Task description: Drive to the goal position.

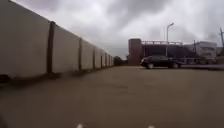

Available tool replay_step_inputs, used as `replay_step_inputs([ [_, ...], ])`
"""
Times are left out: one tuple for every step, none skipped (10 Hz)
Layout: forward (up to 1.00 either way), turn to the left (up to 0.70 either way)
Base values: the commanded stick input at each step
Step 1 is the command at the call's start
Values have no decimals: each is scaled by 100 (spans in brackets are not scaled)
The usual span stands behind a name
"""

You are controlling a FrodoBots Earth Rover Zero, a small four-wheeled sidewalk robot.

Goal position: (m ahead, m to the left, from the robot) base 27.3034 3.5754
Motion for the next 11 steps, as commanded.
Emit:
replay_step_inputs([
  [100, -35],
  [100, -11],
  [100, 5],
  [100, 5],
  [100, 5],
  [100, 5],
  [100, 5],
  [100, 5],
  [100, 5],
  [100, 5],
  [100, 5],
])
